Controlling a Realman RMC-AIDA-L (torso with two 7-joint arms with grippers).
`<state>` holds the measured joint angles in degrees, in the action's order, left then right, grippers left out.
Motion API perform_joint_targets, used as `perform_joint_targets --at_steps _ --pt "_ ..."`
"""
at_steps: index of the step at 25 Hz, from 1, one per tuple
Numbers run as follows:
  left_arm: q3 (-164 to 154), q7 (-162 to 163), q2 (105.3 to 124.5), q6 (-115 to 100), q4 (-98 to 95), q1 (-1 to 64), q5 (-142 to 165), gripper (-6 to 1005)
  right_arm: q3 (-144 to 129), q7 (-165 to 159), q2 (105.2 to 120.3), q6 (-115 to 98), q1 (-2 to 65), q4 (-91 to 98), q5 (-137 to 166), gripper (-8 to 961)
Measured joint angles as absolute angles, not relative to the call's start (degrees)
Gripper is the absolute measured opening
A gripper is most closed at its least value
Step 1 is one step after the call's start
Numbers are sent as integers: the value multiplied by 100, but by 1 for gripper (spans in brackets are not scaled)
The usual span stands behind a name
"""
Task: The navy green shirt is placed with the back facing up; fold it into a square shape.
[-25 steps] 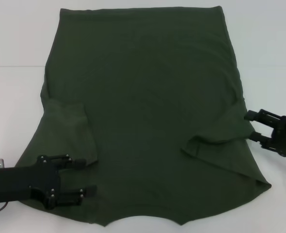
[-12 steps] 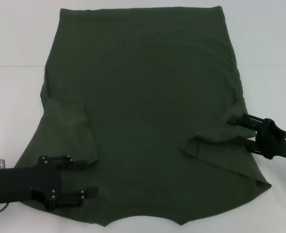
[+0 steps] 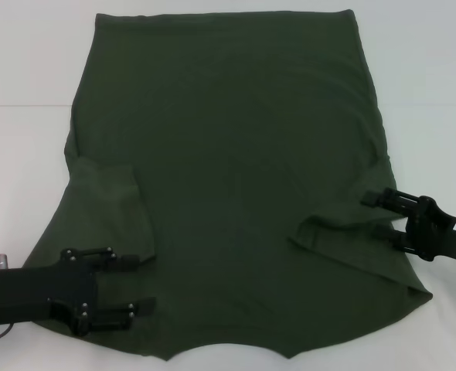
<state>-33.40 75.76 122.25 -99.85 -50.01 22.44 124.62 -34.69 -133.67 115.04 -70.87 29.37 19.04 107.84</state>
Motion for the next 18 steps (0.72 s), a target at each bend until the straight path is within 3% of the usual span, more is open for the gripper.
perform_joint_targets --at_steps 18 --pt "-3340 7576 12225 -9984 -5001 2250 12463 753 -3749 -13368 11578 -6595 3100 1843 10783 821"
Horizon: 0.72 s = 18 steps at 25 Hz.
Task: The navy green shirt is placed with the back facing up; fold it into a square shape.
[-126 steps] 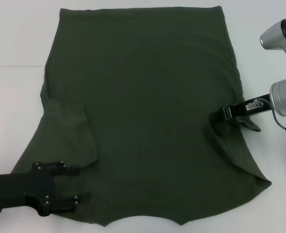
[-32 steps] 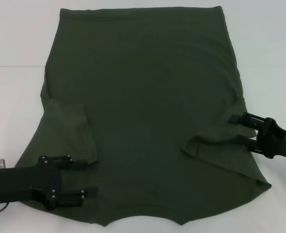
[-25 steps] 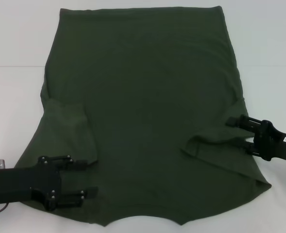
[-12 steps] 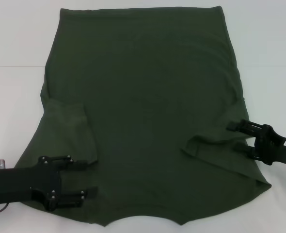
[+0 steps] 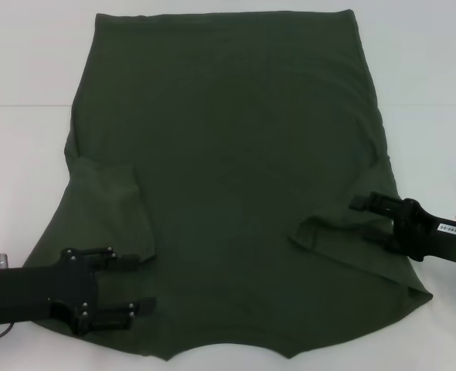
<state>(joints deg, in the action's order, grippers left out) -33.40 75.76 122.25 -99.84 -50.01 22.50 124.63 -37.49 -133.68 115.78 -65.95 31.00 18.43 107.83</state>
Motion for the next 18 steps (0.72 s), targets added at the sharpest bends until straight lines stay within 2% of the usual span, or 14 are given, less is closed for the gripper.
perform_joint_targets --at_steps 18 --pt "-3349 7584 12225 -9984 -5001 2258 12463 752 -3760 -13321 11638 -6268 3329 1846 10776 818"
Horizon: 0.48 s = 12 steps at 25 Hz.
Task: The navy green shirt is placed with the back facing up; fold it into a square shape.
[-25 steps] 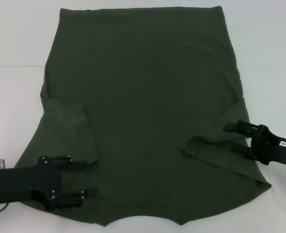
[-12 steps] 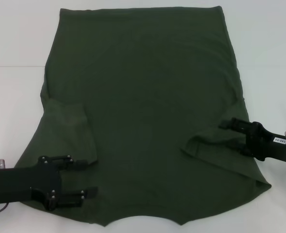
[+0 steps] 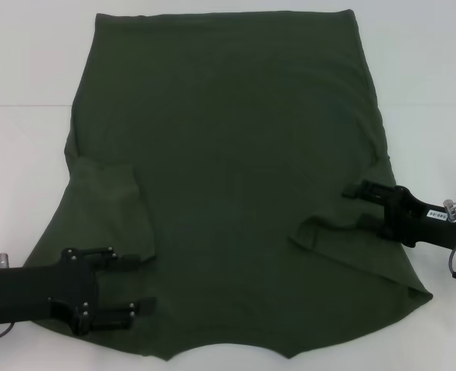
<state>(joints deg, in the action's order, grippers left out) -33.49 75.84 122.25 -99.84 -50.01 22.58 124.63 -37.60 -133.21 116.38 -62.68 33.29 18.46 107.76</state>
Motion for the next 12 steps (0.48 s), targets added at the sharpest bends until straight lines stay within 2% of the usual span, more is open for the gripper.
perform_joint_targets --at_steps 12 --pt "-3339 7581 12225 -9984 -5000 2259 12463 752 -3721 -13368 11628 -6386 3106 1846 10744 817"
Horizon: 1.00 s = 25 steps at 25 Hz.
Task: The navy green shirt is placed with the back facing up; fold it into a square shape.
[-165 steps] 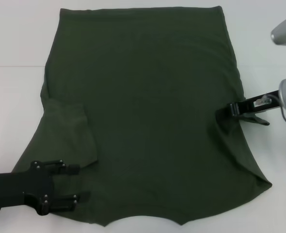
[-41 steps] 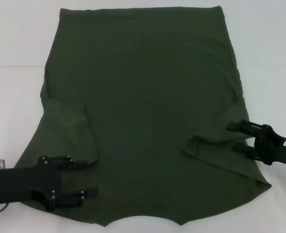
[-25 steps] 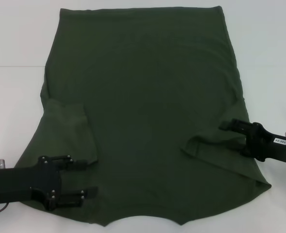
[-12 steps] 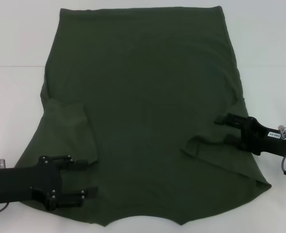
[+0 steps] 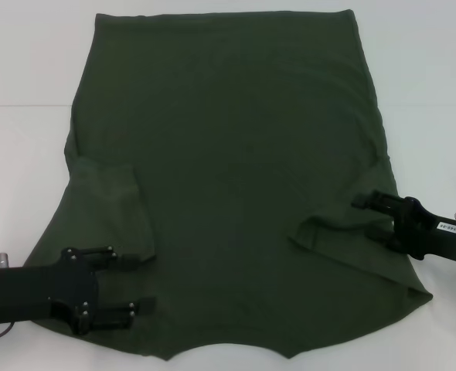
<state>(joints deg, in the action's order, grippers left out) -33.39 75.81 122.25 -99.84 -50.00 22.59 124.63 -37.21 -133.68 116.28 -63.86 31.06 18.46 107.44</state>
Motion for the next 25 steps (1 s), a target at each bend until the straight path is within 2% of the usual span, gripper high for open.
perform_joint_targets --at_steps 25 --pt "-3340 7576 12225 -10002 -5010 2259 12463 753 -3762 -13263 11732 -5991 3433 1863 10774 816"
